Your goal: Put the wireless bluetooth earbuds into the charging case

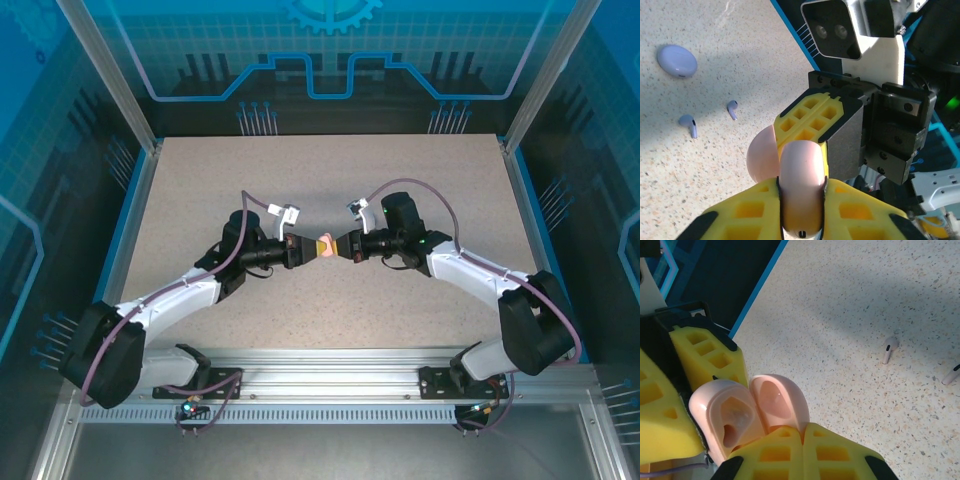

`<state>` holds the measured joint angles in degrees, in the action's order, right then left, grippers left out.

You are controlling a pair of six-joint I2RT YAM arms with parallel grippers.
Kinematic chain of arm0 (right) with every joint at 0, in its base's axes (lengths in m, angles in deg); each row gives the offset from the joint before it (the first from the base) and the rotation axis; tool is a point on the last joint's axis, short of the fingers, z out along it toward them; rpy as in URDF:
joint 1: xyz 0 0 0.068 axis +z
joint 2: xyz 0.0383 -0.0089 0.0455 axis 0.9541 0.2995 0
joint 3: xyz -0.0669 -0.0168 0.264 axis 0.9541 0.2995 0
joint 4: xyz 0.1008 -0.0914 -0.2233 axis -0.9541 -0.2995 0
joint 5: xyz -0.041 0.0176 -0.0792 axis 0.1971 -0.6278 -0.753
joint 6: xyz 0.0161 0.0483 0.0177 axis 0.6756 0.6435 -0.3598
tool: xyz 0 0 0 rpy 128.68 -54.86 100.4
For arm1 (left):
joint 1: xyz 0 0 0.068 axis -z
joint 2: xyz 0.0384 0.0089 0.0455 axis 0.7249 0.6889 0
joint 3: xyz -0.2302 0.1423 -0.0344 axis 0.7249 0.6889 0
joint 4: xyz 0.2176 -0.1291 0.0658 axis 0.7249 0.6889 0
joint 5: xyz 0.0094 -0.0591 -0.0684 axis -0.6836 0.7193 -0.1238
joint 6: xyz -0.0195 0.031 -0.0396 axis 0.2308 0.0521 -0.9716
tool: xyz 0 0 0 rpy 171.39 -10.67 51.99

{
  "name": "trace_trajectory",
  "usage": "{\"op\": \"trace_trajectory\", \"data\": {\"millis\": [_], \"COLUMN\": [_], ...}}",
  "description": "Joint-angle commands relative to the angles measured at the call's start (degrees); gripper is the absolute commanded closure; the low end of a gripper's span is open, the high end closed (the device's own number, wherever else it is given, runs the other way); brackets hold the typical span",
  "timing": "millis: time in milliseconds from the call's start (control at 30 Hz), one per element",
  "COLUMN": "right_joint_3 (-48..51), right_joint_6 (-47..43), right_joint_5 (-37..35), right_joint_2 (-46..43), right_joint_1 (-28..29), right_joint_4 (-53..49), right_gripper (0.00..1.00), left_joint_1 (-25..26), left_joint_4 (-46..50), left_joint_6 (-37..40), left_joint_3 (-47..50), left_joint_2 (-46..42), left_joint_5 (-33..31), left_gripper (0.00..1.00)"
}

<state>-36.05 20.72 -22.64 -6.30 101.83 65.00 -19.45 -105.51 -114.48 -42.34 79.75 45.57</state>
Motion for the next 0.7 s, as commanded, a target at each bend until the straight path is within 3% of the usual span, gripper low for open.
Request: {"op": "trace_trajectory", "data": {"millis": [0,167,667], "right_joint_3": [-0.25,-0.16,-0.51], "right_joint_6": [0.23,0.37,0.8], "right_joint_5": [-4.06,-4.42,-4.51], "right_joint_2": [-0.25,-0.02,0.2], "right_joint_1": [-0.6,-0.87,-1.21], "right_joint_4": [-3.13,-3.01,-2.78], "right_gripper": [1.0,1.0,1.0], "left_joint_1": [-0.41,-0.38,-0.63], "left_joint_4": [-2.28,-2.4,-2.3], "left_joint_6": [-0.07,-0.25,0.19], "left_joint_3": [0.53,0.63,1.24], "left_joint_2": [-2.44,-2.65,-3.36], "left_joint_5": [1.17,1.31,1.14], "left_gripper": [0.88,1.0,1.0]}}
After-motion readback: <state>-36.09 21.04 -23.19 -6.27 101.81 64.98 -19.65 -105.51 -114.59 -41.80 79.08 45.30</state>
